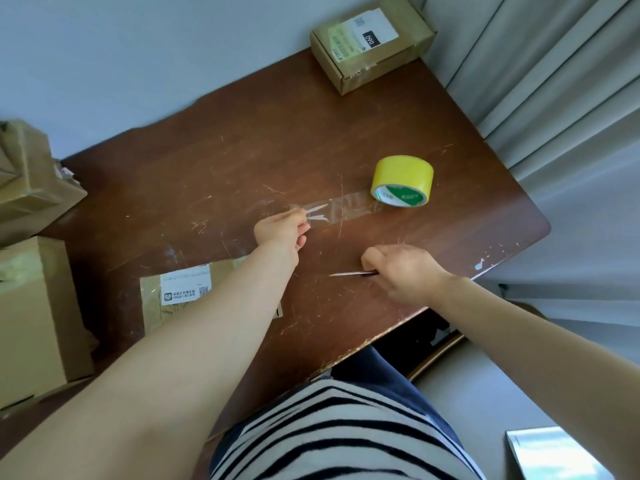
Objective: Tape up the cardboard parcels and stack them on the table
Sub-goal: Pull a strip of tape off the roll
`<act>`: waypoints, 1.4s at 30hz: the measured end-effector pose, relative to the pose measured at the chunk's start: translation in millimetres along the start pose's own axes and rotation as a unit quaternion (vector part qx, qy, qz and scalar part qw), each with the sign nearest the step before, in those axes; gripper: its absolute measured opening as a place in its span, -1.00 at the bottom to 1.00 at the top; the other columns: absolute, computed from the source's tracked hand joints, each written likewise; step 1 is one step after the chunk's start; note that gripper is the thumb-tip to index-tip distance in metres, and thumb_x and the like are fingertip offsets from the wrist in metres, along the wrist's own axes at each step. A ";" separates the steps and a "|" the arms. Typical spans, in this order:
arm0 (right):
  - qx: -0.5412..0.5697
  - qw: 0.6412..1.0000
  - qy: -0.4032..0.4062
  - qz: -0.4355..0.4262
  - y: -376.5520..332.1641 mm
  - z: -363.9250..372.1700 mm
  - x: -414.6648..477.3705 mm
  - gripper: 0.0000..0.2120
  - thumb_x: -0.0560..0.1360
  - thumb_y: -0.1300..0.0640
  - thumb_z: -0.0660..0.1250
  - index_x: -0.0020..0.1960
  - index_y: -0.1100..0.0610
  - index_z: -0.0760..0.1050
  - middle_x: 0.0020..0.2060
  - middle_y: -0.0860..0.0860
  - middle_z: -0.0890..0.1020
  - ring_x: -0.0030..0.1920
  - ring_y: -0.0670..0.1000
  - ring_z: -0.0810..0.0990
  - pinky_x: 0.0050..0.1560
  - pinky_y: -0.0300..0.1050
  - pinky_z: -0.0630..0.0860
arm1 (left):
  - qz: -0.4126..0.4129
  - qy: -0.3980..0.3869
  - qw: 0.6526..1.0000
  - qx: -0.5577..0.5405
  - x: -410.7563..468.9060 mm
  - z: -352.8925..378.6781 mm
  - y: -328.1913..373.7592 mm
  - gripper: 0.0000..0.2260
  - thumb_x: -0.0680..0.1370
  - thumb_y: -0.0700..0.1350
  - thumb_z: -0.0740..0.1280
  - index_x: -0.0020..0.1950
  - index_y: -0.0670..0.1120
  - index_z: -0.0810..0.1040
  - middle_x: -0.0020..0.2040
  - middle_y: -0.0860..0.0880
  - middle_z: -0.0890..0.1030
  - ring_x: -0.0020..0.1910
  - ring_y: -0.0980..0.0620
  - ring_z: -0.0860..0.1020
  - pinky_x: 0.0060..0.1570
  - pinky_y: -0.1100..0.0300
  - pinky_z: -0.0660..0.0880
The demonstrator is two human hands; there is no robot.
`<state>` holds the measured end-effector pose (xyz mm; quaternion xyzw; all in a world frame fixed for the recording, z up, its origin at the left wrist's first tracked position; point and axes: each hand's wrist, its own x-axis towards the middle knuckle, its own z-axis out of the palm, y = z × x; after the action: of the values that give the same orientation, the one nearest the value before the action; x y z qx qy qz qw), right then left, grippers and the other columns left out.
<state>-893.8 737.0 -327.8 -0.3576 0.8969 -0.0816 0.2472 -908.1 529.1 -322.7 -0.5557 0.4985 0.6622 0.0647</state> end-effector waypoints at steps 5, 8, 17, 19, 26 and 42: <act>0.264 0.939 0.052 0.213 -6.1 -10.5 -2.3 -0.88 0.60 0.01 0.13 0.12 -0.05 0.36 -0.17 -0.04 0.55 -0.10 0.07 0.52 -0.15 -0.07 0.39 | 0.012 0.015 1.000 0.005 0.7 2.2 0.3 -0.93 0.47 -0.22 0.40 -0.19 -0.15 0.56 -0.23 -0.07 0.65 -0.30 0.10 0.64 -0.51 0.34 0.42; 0.254 0.935 0.053 0.242 -21.2 -15.0 21.1 -0.75 0.64 0.03 0.05 0.09 0.09 0.47 -0.12 0.04 0.58 -0.03 0.15 0.54 -0.14 -0.07 0.40 | 0.021 0.023 0.999 0.008 0.2 2.8 -1.0 -0.88 0.48 -0.23 0.38 -0.26 -0.13 0.55 -0.28 -0.06 0.64 -0.33 0.11 0.62 -0.48 0.32 0.45; 0.138 0.942 0.055 0.302 -46.8 -28.4 61.8 -0.77 0.61 0.23 0.11 0.20 0.20 0.44 0.05 0.16 0.59 0.06 0.24 0.55 -0.16 -0.05 0.34 | 0.070 0.047 0.996 0.015 -6.0 6.4 -4.5 -0.79 0.50 -0.21 0.38 -0.34 -0.07 0.53 -0.38 0.00 0.58 -0.39 0.11 0.54 -0.48 0.30 0.45; 0.115 0.946 0.040 0.299 -49.2 -28.8 60.7 -0.76 0.58 0.28 0.12 0.21 0.21 0.44 0.04 0.16 0.60 0.03 0.24 0.56 -0.18 -0.05 0.35 | 0.091 0.046 0.995 0.020 -6.5 6.6 -5.7 -0.78 0.51 -0.21 0.37 -0.34 -0.07 0.54 -0.39 0.01 0.57 -0.41 0.12 0.51 -0.53 0.34 0.43; 0.089 0.959 0.017 0.268 -54.9 -6.8 20.3 -0.78 0.64 0.20 0.08 0.21 0.19 0.42 -0.20 0.07 0.54 -0.24 0.14 0.45 -0.26 -0.08 0.33 | 0.127 0.044 0.990 0.045 -4.1 3.9 -7.9 -0.77 0.53 -0.27 0.30 -0.31 -0.07 0.56 -0.27 -0.03 0.60 -0.44 0.10 0.49 -0.48 0.32 0.45; 0.619 0.722 0.157 0.267 -90.2 -36.9 43.0 -0.72 0.61 0.03 0.16 -0.04 0.09 0.61 -0.13 -0.02 0.64 -0.08 0.01 0.57 -0.10 -0.14 0.43 | 0.140 -0.237 0.958 0.075 -29.6 -69.4 37.7 -0.94 0.47 -0.34 0.37 -0.13 -0.22 0.62 -0.39 -0.05 0.59 -0.40 0.04 0.55 -0.42 0.26 0.47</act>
<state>-884.8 640.7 -283.3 0.1472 0.7315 -0.6036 0.2810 -874.6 473.5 -268.9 -0.3009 0.5896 0.7384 0.1290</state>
